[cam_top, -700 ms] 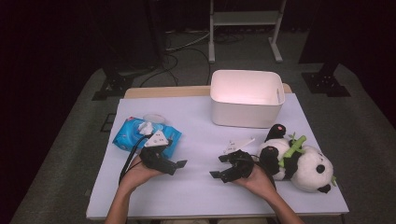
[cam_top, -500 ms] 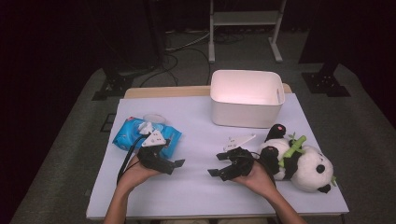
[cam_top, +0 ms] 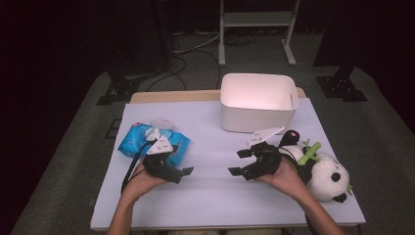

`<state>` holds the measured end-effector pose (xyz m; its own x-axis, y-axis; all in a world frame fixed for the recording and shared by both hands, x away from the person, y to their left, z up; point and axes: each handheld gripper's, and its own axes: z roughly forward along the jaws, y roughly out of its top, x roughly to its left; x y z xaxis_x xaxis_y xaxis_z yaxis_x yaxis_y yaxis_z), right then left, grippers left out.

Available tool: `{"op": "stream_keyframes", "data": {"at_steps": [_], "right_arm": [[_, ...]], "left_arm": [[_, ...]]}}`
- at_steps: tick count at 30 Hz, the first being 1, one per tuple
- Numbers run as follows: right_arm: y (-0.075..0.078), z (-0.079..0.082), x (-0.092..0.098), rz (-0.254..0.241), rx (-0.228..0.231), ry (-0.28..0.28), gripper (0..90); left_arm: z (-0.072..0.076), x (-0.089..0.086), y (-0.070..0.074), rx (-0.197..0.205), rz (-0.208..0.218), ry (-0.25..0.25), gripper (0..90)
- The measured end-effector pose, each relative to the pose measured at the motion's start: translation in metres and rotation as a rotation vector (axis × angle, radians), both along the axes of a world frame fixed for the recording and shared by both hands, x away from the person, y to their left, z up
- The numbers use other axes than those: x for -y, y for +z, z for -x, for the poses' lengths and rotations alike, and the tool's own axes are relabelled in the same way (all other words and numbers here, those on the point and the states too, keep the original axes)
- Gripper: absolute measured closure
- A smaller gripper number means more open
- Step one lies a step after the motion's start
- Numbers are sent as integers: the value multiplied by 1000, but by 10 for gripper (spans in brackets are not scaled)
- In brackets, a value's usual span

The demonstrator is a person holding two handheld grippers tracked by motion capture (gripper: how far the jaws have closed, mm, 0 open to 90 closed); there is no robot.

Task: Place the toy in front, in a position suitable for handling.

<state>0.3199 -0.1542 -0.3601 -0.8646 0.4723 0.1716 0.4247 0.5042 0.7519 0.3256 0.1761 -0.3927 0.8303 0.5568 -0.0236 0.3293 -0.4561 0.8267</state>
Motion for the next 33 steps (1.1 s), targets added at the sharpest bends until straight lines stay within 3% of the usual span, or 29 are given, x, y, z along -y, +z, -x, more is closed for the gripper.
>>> {"op": "stream_keyframes", "data": {"at_steps": [3, 12, 18, 22, 33], "right_arm": [[12, -4, 13, 8, -6, -10, 267], [27, -5, 38, 38, -7, -47, 267], [39, -1, 54, 63, 8, -63, 267], [48, 2, 64, 104, 30, -78, 269], [56, 2, 100, 166, 36, -117, 295]], "left_arm": [[-1, 0, -1, -2, -2, -2, 27], [-1, 0, -1, -6, -8, -5, 27], [0, 1, 2, 3, -2, -13, 27], [0, 0, 2, 4, -4, -9, 27], [1, -1, 3, 5, -4, -9, 27]]}}
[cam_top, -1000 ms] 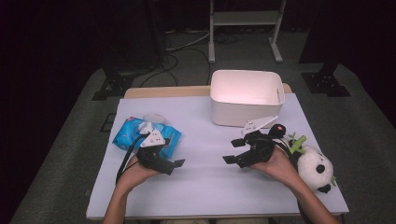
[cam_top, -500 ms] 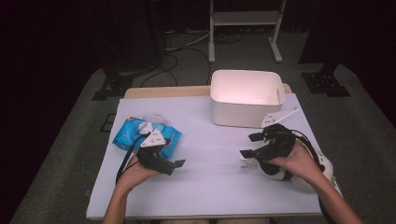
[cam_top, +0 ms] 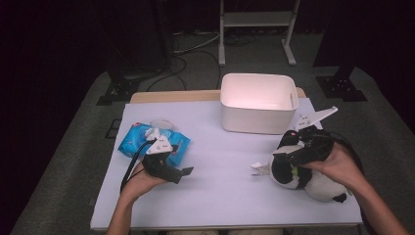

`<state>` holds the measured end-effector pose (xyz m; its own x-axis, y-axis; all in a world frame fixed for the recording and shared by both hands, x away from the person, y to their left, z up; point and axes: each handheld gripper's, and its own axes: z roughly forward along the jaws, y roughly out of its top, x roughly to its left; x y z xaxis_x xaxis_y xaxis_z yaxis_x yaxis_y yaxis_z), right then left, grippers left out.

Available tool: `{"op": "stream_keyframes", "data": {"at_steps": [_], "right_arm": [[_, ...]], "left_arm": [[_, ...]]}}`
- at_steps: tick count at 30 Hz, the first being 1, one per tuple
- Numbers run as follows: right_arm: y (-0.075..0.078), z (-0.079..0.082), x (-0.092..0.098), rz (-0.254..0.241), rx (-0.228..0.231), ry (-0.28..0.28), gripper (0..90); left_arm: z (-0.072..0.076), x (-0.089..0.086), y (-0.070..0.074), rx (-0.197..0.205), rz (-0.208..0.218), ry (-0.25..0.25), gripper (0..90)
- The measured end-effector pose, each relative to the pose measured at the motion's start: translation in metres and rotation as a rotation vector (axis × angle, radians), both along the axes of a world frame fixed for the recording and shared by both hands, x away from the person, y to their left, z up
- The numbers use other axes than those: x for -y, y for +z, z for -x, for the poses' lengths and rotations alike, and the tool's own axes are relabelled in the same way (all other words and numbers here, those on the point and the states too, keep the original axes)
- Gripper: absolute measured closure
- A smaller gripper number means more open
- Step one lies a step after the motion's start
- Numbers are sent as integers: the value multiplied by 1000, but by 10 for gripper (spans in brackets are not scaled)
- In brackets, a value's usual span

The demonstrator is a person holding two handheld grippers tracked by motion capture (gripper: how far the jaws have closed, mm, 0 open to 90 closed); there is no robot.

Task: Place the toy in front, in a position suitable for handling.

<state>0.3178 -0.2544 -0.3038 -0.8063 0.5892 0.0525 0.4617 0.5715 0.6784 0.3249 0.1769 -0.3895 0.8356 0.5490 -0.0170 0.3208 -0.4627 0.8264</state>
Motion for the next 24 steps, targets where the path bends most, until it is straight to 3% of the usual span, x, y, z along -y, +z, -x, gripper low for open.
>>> {"op": "stream_keyframes", "data": {"at_steps": [10, 24], "right_arm": [[5, -3, 34, 48, -3, -56, 294], [2, -10, 75, 65, -31, -148, 293]], "left_arm": [[0, 0, -1, -3, -3, 0, 27], [0, 1, -2, -11, -7, -4, 27]]}}
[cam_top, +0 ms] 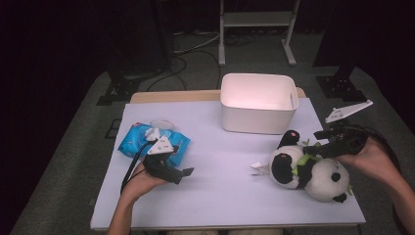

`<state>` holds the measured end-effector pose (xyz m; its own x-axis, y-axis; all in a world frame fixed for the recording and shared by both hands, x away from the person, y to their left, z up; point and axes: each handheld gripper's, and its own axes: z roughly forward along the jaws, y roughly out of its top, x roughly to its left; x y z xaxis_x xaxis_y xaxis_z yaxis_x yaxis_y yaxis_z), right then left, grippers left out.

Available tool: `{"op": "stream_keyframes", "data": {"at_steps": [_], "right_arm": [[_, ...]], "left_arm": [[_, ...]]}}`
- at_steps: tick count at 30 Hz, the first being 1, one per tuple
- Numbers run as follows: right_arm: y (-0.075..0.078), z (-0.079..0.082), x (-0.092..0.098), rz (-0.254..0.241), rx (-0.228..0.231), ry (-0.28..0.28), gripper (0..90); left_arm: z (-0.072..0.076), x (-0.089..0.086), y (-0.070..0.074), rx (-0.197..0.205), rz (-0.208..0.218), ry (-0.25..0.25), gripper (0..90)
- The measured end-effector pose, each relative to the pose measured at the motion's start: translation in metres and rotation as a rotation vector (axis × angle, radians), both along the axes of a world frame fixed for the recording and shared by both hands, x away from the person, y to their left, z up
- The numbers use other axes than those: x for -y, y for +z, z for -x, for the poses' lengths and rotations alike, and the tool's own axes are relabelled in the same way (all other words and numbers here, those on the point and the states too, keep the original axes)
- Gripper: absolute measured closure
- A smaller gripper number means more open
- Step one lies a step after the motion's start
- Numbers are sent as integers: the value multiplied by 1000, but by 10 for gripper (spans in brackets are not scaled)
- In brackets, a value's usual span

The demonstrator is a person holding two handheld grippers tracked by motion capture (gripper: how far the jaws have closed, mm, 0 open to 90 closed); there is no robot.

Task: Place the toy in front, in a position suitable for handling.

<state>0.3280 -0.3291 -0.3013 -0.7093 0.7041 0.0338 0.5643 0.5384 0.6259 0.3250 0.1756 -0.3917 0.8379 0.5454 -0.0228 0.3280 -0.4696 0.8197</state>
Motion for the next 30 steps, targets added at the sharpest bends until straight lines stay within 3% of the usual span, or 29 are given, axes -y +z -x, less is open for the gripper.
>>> {"op": "stream_keyframes", "data": {"at_steps": [12, 19, 23, 24, 30], "right_arm": [[-15, -5, 17, 1, -42, -36, 295], [-23, -6, 21, -6, -61, -29, 340], [-26, -5, 20, -10, -73, -17, 419], [-27, -5, 20, -14, -75, -3, 481], [-28, -1, 19, -37, -70, 21, 633]], "left_arm": [[0, 0, -1, -7, -5, -3, 27], [0, 0, -2, -11, -7, -6, 27], [0, 0, -2, -11, -6, -6, 27], [0, 0, -2, -12, -6, -5, 27], [0, 0, -2, -14, -10, -8, 27]]}}
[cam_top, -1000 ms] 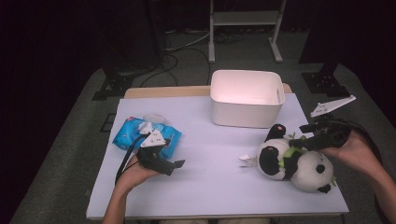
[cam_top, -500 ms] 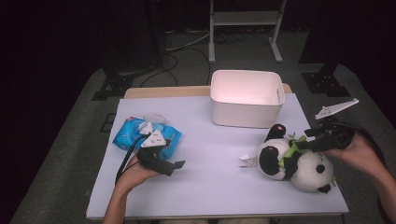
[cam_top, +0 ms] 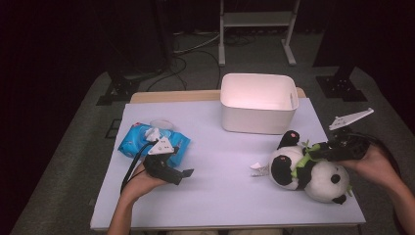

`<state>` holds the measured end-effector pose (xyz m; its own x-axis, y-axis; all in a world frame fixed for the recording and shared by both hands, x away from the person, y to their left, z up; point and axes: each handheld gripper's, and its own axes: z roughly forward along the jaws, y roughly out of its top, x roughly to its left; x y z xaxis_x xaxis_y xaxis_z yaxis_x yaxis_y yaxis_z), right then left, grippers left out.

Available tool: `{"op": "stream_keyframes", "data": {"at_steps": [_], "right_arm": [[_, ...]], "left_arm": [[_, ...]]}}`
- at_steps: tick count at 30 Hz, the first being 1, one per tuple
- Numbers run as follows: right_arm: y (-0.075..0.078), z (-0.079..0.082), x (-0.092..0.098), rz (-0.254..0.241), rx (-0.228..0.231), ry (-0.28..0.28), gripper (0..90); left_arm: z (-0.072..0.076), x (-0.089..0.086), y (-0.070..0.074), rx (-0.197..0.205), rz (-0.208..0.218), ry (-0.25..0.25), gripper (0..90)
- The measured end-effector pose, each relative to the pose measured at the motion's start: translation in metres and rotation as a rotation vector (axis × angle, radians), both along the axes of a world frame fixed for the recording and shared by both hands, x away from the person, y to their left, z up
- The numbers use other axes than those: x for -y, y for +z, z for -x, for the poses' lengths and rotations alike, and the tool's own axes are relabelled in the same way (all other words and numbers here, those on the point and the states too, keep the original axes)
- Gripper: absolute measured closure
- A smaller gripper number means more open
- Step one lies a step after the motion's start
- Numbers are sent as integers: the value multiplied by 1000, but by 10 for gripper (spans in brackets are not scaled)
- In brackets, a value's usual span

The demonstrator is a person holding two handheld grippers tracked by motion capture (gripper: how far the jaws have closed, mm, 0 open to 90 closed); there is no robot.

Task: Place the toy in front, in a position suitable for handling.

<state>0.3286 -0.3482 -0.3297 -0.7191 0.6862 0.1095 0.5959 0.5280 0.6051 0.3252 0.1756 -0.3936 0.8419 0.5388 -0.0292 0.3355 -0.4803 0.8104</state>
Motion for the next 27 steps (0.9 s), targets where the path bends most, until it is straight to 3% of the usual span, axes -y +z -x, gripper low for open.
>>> {"op": "stream_keyframes", "data": {"at_steps": [6, 19, 27], "right_arm": [[4, 6, 0, -33, 13, 19, 744], [12, 20, -4, -87, 51, 70, 764], [28, 25, -19, -120, 103, 100, 766]], "left_arm": [[0, 0, 0, 1, 0, 1, 27], [0, -1, -1, -2, 0, 4, 27], [0, -3, -1, -5, 2, 8, 27]]}}
